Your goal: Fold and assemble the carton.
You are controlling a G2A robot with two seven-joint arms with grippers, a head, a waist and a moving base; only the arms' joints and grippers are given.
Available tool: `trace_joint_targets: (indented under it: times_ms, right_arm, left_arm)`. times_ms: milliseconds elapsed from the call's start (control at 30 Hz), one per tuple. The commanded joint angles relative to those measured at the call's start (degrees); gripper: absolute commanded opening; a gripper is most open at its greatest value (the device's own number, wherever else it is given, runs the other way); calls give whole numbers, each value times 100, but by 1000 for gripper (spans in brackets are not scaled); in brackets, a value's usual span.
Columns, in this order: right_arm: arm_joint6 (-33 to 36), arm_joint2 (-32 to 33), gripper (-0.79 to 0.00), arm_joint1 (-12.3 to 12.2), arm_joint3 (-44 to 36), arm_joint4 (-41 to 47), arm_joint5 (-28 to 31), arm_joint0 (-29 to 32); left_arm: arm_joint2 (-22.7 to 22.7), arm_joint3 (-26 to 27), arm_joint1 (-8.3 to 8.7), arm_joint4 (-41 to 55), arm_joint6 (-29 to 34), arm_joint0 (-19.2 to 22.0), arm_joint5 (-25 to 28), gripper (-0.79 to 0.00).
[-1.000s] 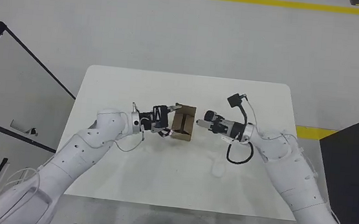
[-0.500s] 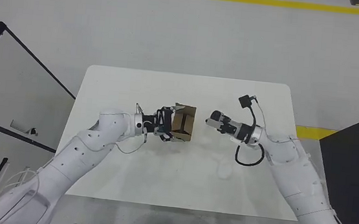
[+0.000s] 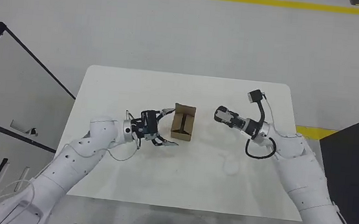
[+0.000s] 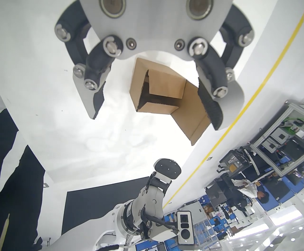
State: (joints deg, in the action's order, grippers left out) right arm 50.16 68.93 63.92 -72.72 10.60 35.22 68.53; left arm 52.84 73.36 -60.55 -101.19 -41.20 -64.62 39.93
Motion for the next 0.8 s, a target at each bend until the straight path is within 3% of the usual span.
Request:
trace_joint_targets:
  times_ms: [0,100,133,167,567,767]
  right_arm:
    - [-77,-42,0,12,-27,65,-65,39]
    - [20,-36,0,12,77,316,-46,14]
    - [45,-42,0,14,99,371,-31,10]
    - [78,-38,0,12,129,421,-17,-1]
    - [319,-58,0,17,270,784,13,-77]
    - [141,-132,0,34,175,772,-142,-3]
  left_arm:
    - [6,5,-2,29,41,-26,-48,0]
    - [74,-21,16,311,18,-186,58,0]
    - [115,-57,32,371,-35,-242,94,-600]
    - [148,-96,47,410,-58,-304,114,-785]
    - [183,-200,80,512,-119,-477,217,-785]
    - [-85,-360,24,615,350,-600,402,-785]
